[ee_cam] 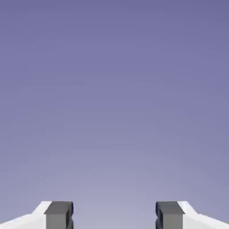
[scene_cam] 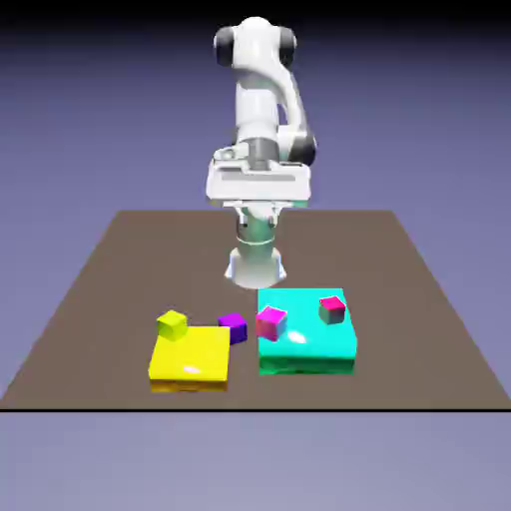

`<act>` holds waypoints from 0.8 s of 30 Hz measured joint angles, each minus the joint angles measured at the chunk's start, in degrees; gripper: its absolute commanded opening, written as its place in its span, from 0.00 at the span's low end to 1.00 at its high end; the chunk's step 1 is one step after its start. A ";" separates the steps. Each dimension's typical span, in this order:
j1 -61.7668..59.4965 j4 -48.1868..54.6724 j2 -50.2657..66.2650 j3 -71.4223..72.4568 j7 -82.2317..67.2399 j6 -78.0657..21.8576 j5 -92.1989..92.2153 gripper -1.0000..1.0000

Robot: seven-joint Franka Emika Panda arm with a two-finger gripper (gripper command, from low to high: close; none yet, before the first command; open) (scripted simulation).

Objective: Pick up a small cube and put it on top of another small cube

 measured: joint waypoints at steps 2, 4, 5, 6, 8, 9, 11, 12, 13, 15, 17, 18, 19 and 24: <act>-1.86 -1.13 2.78 0.76 4.98 -1.11 0.89 0.50; -3.73 -2.27 5.55 1.52 9.97 -2.23 1.77 0.50; -4.66 -2.83 6.94 1.91 12.46 -2.79 2.22 0.50; -5.59 -3.40 8.33 2.29 14.95 -3.34 2.66 0.50; -7.45 -4.53 11.10 3.05 19.93 -4.46 3.54 0.50; -8.39 -5.10 12.49 3.43 22.43 -5.02 3.99 0.50; -10.25 -6.23 15.26 4.19 27.41 -6.13 4.87 0.50; -11.18 -6.80 16.65 4.57 29.90 -6.69 5.32 0.50; -12.11 -7.36 18.04 4.95 32.39 -7.24 5.76 0.50; -13.98 -8.50 20.81 5.72 37.38 -8.36 6.65 0.50; -15.84 -9.63 23.59 6.48 42.36 -9.47 7.53 0.50; -16.29 -9.91 24.27 6.66 43.57 -9.75 7.75 0.50; -16.29 -9.91 24.27 6.66 43.58 -9.75 7.75 0.50; -16.15 -8.30 34.64 6.52 43.18 -0.97 7.93 0.50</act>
